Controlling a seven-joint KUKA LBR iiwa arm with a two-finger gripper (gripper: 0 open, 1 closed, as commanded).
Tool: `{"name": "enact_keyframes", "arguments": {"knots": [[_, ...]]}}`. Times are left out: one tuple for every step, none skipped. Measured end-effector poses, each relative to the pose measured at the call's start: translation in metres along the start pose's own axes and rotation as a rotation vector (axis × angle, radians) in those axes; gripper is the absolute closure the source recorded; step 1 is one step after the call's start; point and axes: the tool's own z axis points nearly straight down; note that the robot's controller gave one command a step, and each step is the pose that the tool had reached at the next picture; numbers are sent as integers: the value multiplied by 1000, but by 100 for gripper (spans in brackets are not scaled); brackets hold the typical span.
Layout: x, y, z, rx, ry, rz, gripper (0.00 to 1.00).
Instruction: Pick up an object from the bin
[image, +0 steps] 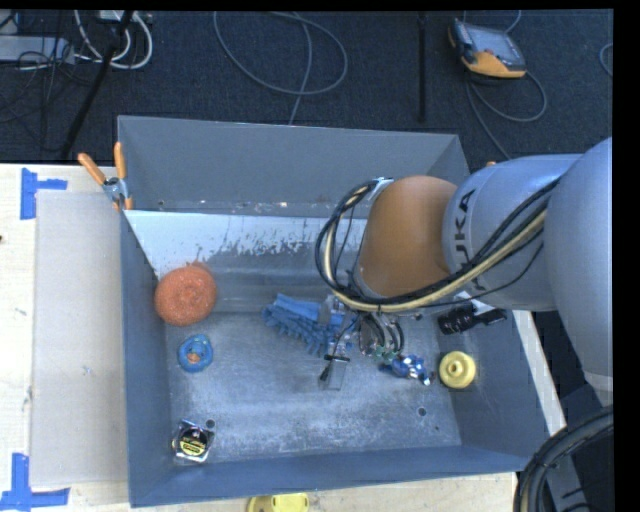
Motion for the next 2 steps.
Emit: {"name": "enact_keyframes", "arguments": {"knots": [[-15, 1, 33, 2, 8, 42, 0], [-27, 1, 41, 0, 0, 97, 100]]}}
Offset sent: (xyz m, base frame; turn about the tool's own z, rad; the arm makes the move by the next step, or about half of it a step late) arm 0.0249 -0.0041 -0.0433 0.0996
